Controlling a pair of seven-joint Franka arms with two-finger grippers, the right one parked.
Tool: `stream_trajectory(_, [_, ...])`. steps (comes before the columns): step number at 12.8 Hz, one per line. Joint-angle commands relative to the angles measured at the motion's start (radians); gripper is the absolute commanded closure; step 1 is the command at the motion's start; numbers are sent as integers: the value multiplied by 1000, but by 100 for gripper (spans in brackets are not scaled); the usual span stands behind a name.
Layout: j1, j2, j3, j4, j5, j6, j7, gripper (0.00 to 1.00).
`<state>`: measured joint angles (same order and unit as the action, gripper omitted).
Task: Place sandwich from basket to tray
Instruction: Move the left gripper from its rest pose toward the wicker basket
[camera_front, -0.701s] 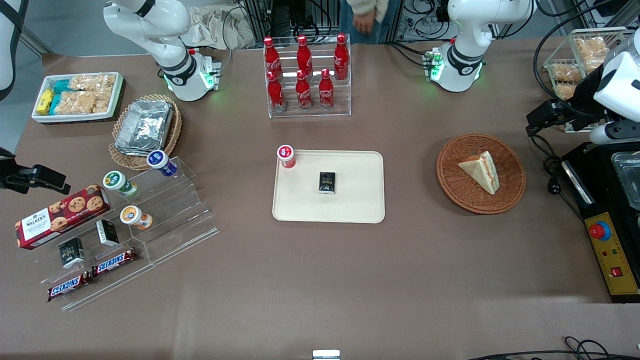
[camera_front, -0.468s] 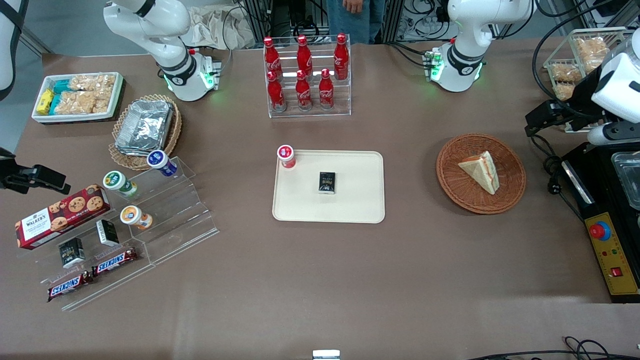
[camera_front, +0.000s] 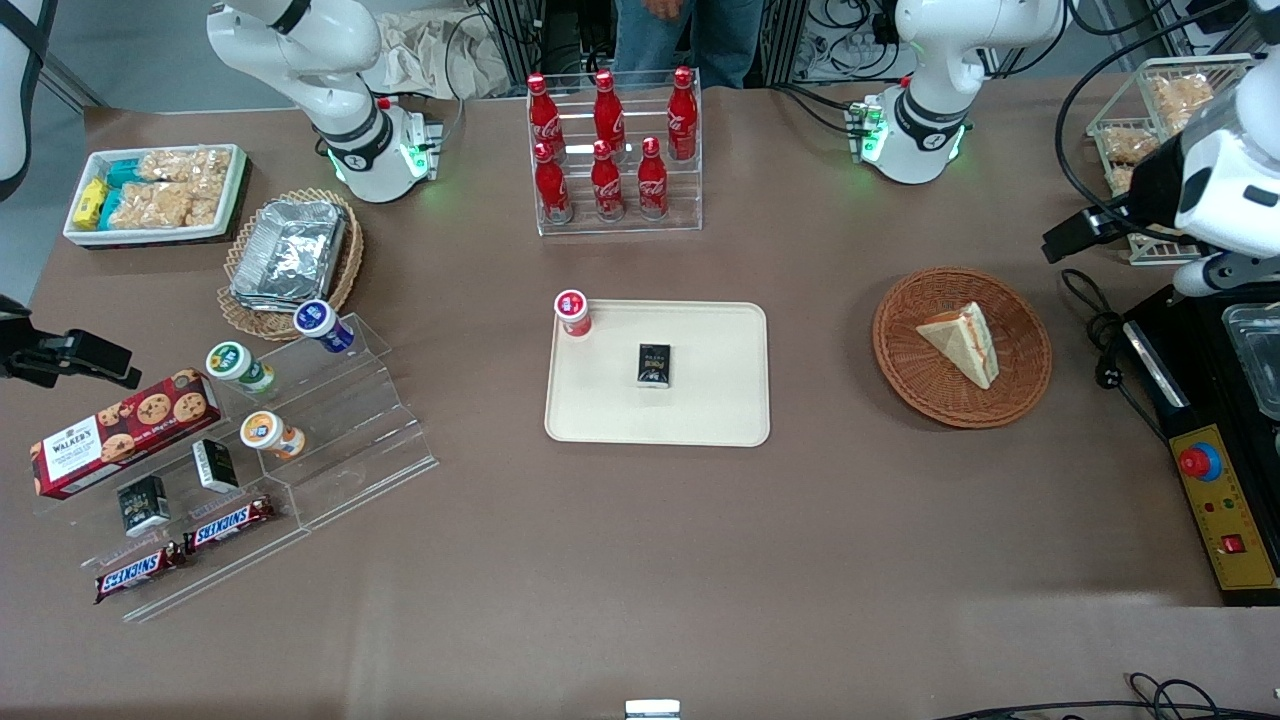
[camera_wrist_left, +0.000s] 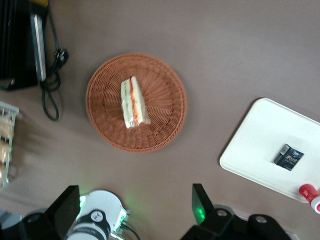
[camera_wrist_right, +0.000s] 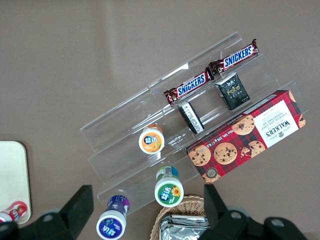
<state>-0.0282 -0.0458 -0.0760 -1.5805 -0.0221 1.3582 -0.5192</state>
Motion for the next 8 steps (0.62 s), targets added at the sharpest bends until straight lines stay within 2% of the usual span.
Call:
stream_trajectory(1, [2, -210, 5, -299, 14, 129, -97, 1])
stream_trajectory(4, [4, -373, 7, -641, 13, 374, -198, 1])
stream_trajectory(8, [2, -295, 4, -816, 16, 657, -311, 1])
